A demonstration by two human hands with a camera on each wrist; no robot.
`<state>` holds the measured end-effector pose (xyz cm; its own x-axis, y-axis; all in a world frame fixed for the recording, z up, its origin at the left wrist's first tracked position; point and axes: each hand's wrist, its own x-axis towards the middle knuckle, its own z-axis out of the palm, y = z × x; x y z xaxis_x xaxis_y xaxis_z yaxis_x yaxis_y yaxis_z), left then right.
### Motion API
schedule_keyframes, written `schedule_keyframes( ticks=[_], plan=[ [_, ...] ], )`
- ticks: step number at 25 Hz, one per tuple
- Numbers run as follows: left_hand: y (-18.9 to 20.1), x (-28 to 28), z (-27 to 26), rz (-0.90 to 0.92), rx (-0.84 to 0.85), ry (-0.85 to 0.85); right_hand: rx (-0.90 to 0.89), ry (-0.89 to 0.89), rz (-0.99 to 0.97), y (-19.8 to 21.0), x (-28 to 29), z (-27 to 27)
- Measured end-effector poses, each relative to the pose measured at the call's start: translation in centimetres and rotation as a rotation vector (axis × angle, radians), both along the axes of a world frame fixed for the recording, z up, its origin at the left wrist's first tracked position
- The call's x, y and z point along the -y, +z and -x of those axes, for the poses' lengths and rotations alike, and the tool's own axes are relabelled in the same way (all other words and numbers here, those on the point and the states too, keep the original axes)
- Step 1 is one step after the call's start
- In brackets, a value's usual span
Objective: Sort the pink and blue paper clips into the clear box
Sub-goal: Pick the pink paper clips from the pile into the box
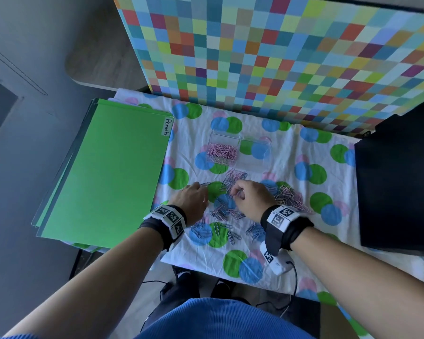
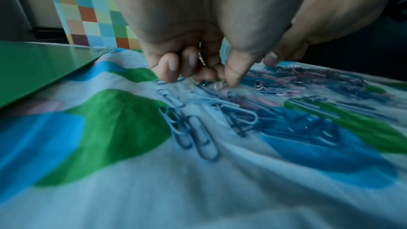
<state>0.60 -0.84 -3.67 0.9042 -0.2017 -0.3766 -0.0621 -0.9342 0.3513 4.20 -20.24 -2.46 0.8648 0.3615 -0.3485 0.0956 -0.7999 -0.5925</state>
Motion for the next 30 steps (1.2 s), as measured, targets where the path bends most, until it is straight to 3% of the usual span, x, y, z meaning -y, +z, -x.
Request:
schedule_keyframes(
  ticks=[4, 14, 20, 30],
  plan=[
    [0.0, -0.1, 0.8, 0.108, 0.031, 0.156, 0.057, 0.179, 0.142, 0.3, 0.0, 1.4],
    [0.6, 0.6, 1.7, 0.366, -0.020, 0.472, 0.085, 0.325, 0.351, 0.0, -0.9, 2.9],
    [1.2, 1.4, 1.4, 0.959, -0.296, 0.951, -0.015, 0.276, 0.393, 0.4, -1.6, 2.9],
    [1.2, 1.8, 2.3, 0.971, -0.333, 0.981, -0.007, 0.242, 0.369, 1.7, -2.9, 3.1]
  ],
)
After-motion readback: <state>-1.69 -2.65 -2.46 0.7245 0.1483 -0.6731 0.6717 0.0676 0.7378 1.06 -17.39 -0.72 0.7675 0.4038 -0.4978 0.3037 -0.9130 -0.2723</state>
